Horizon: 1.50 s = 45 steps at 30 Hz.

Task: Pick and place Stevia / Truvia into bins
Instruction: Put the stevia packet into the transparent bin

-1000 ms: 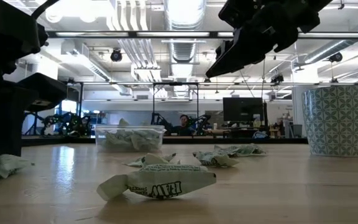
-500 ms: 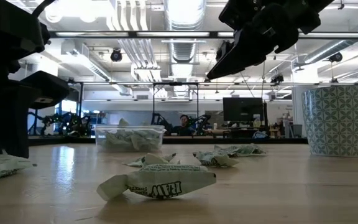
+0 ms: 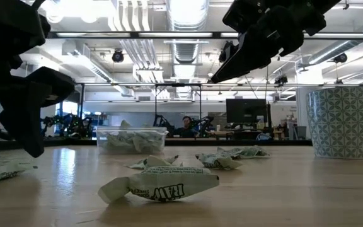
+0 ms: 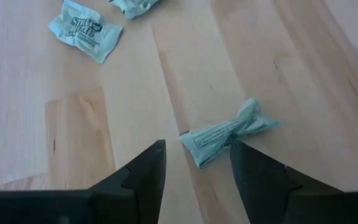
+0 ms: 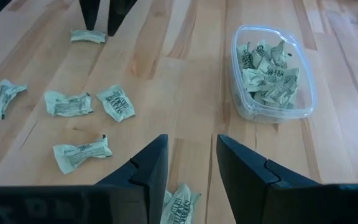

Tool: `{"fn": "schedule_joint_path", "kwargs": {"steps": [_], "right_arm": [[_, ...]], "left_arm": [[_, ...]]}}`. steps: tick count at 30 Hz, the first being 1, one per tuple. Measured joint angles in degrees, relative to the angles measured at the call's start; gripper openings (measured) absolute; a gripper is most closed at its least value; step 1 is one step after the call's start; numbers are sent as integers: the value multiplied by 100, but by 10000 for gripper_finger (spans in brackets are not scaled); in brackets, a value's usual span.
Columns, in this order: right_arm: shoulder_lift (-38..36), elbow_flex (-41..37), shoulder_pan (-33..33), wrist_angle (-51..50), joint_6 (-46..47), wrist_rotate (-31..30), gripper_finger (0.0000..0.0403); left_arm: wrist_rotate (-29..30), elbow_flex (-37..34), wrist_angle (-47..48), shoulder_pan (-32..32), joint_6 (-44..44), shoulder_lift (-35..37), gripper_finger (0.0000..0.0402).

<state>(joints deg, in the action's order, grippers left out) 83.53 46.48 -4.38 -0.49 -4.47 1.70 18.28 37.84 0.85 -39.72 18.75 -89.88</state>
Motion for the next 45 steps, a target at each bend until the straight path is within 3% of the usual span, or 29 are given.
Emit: {"fn": "schedule_joint_path", "kwargs": {"steps": [25, 39, 45], "right_arm": [[9, 0, 0, 84, -7, -34, 125], [9, 0, 0, 98, -20, -34, 112], [9, 0, 0, 98, -34, -34, 105]], "left_arm": [[-195, -45, -486, 114, -299, -379, 160], [-359, -71, -389, 113, -363, -228, 14], [147, -78, -31, 120, -249, 86, 4]]}}
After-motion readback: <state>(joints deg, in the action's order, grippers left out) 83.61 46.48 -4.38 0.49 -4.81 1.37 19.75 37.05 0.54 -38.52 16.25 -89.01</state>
